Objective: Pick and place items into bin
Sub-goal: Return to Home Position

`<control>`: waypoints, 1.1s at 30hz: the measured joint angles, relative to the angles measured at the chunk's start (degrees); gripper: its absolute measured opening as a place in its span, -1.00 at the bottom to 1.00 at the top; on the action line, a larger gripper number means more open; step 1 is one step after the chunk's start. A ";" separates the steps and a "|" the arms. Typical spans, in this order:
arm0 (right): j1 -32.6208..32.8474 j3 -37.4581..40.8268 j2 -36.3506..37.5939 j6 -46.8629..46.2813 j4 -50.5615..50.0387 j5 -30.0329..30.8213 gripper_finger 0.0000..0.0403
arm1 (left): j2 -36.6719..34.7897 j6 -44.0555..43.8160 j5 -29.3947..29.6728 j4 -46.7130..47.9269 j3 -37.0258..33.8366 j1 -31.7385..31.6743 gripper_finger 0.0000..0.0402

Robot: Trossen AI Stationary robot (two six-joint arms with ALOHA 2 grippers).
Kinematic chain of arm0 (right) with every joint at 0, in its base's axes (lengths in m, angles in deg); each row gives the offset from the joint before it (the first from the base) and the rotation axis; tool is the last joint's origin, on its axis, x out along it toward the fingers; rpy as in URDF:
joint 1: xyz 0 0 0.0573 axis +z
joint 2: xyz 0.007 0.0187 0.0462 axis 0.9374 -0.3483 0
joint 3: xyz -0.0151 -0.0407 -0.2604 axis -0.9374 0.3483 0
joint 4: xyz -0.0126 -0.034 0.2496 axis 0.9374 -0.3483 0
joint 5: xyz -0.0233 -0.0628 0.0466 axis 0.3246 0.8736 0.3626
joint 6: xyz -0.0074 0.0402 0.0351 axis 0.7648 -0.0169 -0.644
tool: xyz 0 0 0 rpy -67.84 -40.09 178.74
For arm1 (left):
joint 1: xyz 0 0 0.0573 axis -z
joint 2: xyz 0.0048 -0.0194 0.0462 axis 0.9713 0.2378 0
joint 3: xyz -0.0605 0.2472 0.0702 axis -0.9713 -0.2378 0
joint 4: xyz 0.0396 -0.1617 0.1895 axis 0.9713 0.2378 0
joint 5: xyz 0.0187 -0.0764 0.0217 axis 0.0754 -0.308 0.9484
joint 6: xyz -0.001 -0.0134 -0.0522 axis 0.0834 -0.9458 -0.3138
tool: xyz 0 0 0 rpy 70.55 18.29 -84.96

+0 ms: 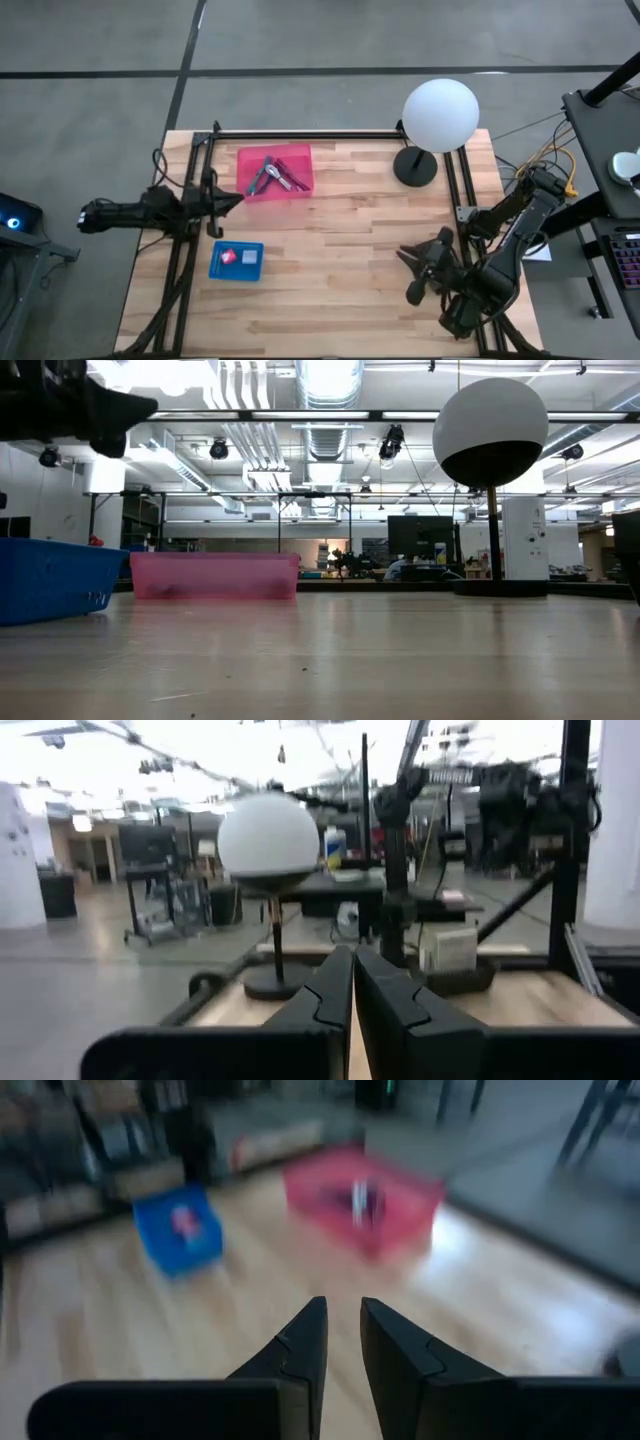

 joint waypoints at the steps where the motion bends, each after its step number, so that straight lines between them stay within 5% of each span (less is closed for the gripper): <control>1: 0.01 0.00 0.00 0.23 0.91 3.58 -0.73 | 0.50 -0.50 -0.02 0.56 -0.30 0.00 -1.00; 4: -0.14 0.00 0.02 2.93 4.72 9.87 -0.73 | 1.50 -1.28 -0.03 -0.36 -0.04 0.00 -1.00; 8: -1.67 0.07 0.37 3.53 9.90 4.76 -0.75 | 2.33 -1.31 0.13 0.62 0.12 -0.02 -1.00; 12: -4.12 0.43 0.24 6.05 19.11 -11.56 -0.81 | 1.75 -1.35 0.41 -0.29 0.34 0.00 -1.00; 16: -7.68 2.07 0.22 14.18 34.08 -36.10 -0.85 | 0.64 -1.35 0.41 0.13 0.15 -0.02 -1.00; 20: -11.85 4.93 0.20 33.92 55.43 -56.80 -0.87 | 0.67 -1.36 0.41 0.12 0.26 -0.02 -1.00; 22: -13.57 6.52 0.20 50.94 65.84 -58.34 -0.87 | 0.86 -1.40 0.41 0.12 0.26 -0.02 -1.00; 26: -18.13 9.23 0.56 77.40 80.55 -51.61 -0.87 | 0.83 -1.48 0.41 0.14 0.18 -0.02 -1.00; 29: -24.62 11.61 1.62 82.25 85.61 -50.62 -0.87 | 0.46 -1.48 0.41 0.11 0.39 -0.02 -1.00; 33: -34.46 16.17 2.98 81.93 86.22 -59.17 -0.87 | 0.44 -1.40 0.41 0.13 0.60 -0.02 -1.00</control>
